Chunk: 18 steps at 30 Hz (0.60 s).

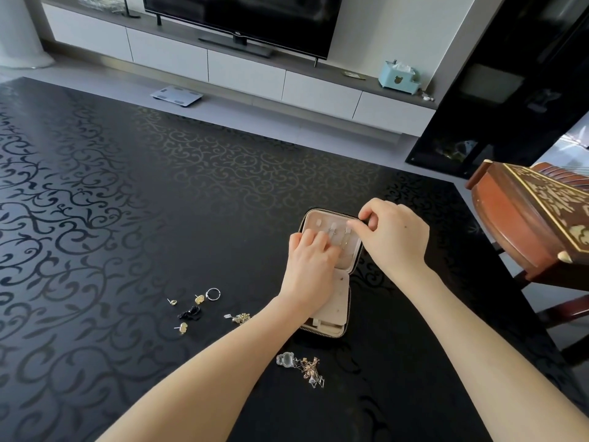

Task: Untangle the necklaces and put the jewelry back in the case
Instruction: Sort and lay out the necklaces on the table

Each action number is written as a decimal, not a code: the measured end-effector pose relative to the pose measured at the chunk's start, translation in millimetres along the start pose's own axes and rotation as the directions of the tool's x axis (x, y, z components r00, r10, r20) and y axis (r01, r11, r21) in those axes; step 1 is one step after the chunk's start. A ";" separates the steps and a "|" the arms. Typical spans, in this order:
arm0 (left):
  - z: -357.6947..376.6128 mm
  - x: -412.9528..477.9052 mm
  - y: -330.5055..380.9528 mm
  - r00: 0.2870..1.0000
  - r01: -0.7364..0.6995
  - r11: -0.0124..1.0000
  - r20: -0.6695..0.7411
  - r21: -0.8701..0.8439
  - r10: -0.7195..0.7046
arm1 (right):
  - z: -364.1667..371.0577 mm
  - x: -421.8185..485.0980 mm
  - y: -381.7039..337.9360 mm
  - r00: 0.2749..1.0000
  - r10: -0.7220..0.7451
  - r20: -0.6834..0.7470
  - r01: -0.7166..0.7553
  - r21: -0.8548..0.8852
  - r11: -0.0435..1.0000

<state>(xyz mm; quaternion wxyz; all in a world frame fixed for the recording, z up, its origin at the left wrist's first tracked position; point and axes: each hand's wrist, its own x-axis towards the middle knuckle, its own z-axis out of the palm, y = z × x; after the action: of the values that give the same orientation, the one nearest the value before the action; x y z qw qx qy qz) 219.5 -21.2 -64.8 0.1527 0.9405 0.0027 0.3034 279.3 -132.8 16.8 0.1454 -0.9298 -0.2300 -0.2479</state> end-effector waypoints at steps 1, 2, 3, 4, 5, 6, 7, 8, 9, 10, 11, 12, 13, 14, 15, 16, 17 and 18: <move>-2.5 0.0 0.6 1.000 -0.001 1.000 0.011 -0.008 0.001 | -2.9 -1.5 0.8 1.000 0.009 -0.001 -0.009 0.003 1.000; -4.1 0.2 0.4 1.000 -0.002 1.000 0.024 -0.011 0.002 | -4.9 -2.8 1.2 1.000 0.019 -0.001 -0.019 0.006 1.000; -5.6 -0.2 1.4 0.999 0.000 1.000 0.044 0.000 0.000 | -8.2 -5.0 1.2 1.000 0.030 0.000 -0.030 0.010 1.000; -6.1 1.1 1.5 0.998 0.002 1.000 0.064 0.023 -0.003 | -10.6 -6.3 1.2 0.999 0.034 -0.004 -0.034 0.013 0.999; -8.2 2.1 2.4 0.996 0.001 0.999 0.089 0.046 -0.005 | -14.1 -9.3 0.7 0.999 0.037 -0.005 -0.037 0.016 0.999; -9.8 3.2 3.1 0.994 -0.005 0.998 0.113 0.061 -0.002 | -16.5 -12.5 0.2 0.999 0.034 -0.003 -0.034 0.017 0.999; -11.1 2.7 3.9 0.988 -0.008 0.999 0.156 0.054 0.000 | -18.1 -16.2 -0.1 0.999 0.031 0.008 -0.031 0.016 0.999; -11.7 2.2 4.8 0.980 -0.014 0.999 0.198 0.037 0.006 | -18.6 -19.9 -0.2 0.999 0.029 0.023 -0.029 0.012 1.000; -11.4 2.7 5.3 0.971 -0.023 0.999 0.239 0.029 0.016 | -18.6 -23.1 0.2 0.999 0.030 0.042 -0.031 0.010 0.999; -10.6 3.4 5.3 0.966 -0.031 0.999 0.258 0.038 0.020 | -17.0 -26.0 0.9 0.998 0.032 0.060 -0.032 0.007 0.999; -9.8 3.8 5.7 0.966 -0.043 0.997 0.258 0.062 0.025 | -14.8 -28.5 1.6 0.996 0.034 0.078 -0.034 0.004 0.999; -9.6 3.3 5.8 0.970 -0.053 0.994 0.243 0.098 0.028 | -11.8 -30.8 1.4 0.995 0.035 0.094 -0.036 0.001 0.999; -9.0 3.4 6.2 0.974 -0.060 0.989 0.225 0.132 0.029 | -9.5 -32.9 1.3 0.993 0.040 0.108 -0.040 -0.001 0.999; -7.9 3.7 6.2 0.977 -0.071 0.983 0.209 0.169 0.035 | -7.6 -34.8 0.7 0.992 0.045 0.120 -0.045 0.001 0.999; -6.0 3.7 5.7 0.983 -0.083 0.977 0.178 0.198 0.047 | -6.4 -36.7 -0.1 0.990 0.050 0.133 -0.051 0.005 0.999; -4.6 3.9 5.1 0.988 -0.090 0.973 0.143 0.211 0.061 | -6.1 -37.9 -1.1 0.988 0.053 0.144 -0.055 0.011 0.998; -4.6 2.3 4.1 0.990 -0.096 0.974 0.124 0.205 0.072 | -6.8 -40.1 -2.6 0.986 0.056 0.154 -0.060 0.019 0.998; -6.1 2.7 3.3 0.992 -0.102 0.978 0.097 0.182 0.086 | -8.0 -40.9 -3.6 0.985 0.060 0.160 -0.064 0.024 0.998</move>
<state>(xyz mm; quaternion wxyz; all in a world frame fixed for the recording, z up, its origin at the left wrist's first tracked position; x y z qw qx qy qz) 217.9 -22.3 -57.6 0.0491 0.9624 -0.0201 0.2666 242.8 -147.3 2.4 0.1476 -0.9511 -0.2154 -0.1649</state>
